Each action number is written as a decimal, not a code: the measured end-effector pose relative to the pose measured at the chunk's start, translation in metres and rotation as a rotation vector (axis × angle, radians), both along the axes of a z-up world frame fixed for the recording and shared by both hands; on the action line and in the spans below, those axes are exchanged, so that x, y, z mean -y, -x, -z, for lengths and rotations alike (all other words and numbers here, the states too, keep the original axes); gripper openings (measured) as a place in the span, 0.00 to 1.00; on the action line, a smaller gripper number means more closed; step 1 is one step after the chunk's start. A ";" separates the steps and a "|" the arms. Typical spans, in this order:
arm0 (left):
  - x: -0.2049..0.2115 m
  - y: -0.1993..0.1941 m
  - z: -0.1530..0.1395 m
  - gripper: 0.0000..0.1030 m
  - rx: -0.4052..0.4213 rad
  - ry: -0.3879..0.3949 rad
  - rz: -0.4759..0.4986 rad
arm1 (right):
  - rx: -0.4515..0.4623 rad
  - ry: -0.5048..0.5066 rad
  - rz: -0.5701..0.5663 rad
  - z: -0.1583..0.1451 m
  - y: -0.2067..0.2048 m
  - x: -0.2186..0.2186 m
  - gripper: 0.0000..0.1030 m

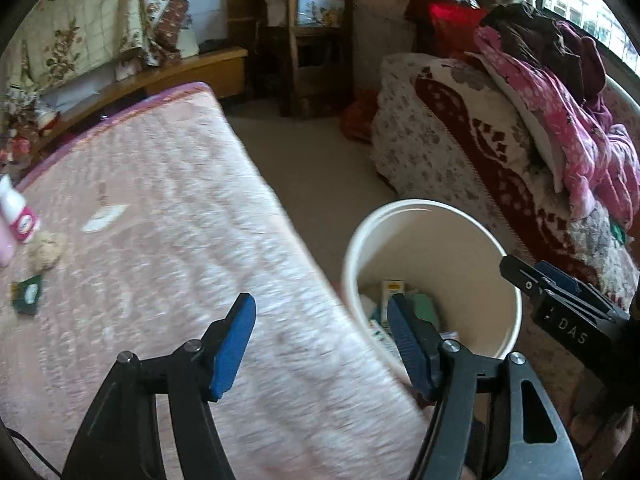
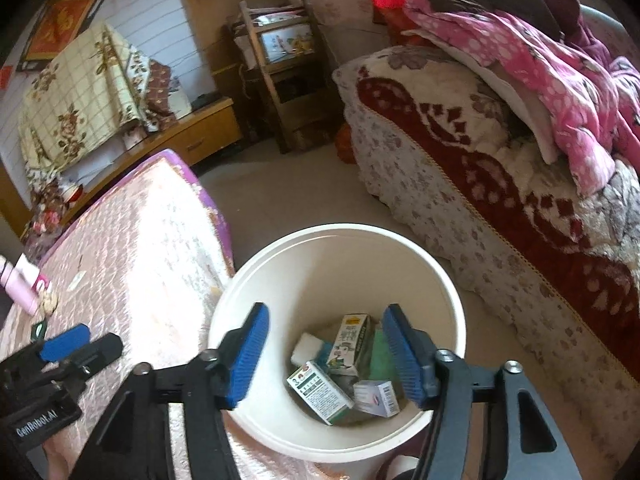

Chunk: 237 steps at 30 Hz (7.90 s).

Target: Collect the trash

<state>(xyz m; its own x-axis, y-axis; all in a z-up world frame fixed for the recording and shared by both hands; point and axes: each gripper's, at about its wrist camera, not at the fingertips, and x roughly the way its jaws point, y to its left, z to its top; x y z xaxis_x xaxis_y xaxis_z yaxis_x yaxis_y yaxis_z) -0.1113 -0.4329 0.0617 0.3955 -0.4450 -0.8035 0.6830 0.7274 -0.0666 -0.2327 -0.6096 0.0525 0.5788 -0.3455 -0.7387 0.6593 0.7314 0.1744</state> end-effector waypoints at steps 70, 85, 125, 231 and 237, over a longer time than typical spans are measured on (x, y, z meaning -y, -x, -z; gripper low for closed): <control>-0.220 -0.156 0.000 0.77 0.027 -0.140 0.144 | -0.078 -0.075 -0.584 -0.004 -0.207 -0.240 0.69; -0.238 -0.165 0.007 0.28 -0.095 -0.126 0.068 | -0.077 -0.087 -0.645 0.000 -0.252 -0.247 0.69; -0.199 -0.038 -0.040 0.22 -0.095 0.039 0.009 | 0.011 -0.045 -0.560 -0.036 -0.125 -0.193 0.28; -0.007 0.022 -0.042 0.72 0.137 0.060 0.054 | 0.073 0.067 0.019 -0.021 0.029 -0.007 0.79; -0.054 0.035 -0.069 0.75 0.179 0.130 0.001 | 0.139 0.213 -0.007 -0.061 0.039 -0.064 0.79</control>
<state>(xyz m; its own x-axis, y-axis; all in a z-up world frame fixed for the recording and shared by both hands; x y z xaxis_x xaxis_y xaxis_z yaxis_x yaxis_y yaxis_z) -0.1466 -0.3787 0.1308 0.5262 -0.5407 -0.6563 0.6928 0.7202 -0.0379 -0.2721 -0.5460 0.1138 0.6723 -0.4804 -0.5632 0.6348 0.7655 0.1047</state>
